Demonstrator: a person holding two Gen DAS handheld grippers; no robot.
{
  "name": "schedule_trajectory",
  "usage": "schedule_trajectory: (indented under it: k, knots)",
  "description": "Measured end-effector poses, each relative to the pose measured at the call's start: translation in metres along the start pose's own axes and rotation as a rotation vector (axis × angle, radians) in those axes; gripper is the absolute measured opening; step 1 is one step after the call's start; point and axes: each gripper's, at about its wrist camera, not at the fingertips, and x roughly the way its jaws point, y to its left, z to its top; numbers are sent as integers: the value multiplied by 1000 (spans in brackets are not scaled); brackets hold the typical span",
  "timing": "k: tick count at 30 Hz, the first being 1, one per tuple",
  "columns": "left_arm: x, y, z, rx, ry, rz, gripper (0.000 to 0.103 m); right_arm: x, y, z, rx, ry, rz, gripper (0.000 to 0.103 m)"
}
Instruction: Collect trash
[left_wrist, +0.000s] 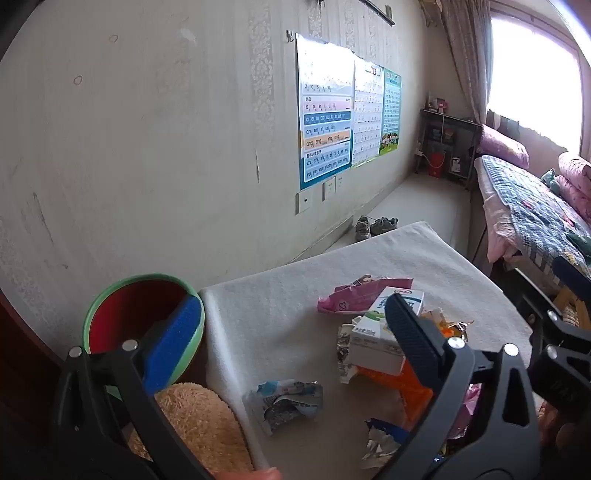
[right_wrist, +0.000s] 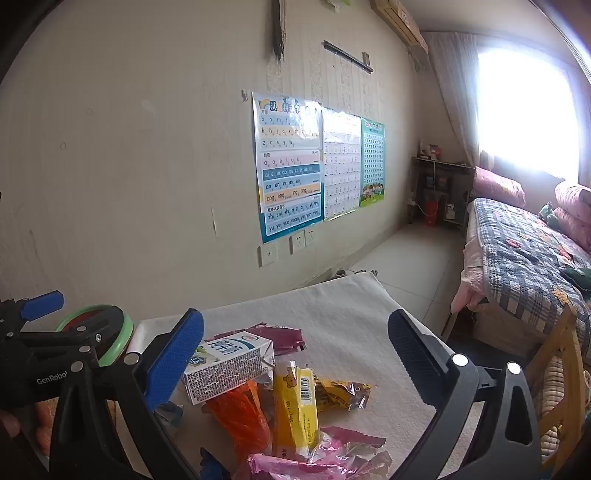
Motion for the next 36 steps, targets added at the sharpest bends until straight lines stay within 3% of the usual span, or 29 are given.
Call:
schedule_trajectory:
  k: [36]
  knots:
    - [12,7,-9,-11,20,15,98,12,-2,-6,7,35,3,96]
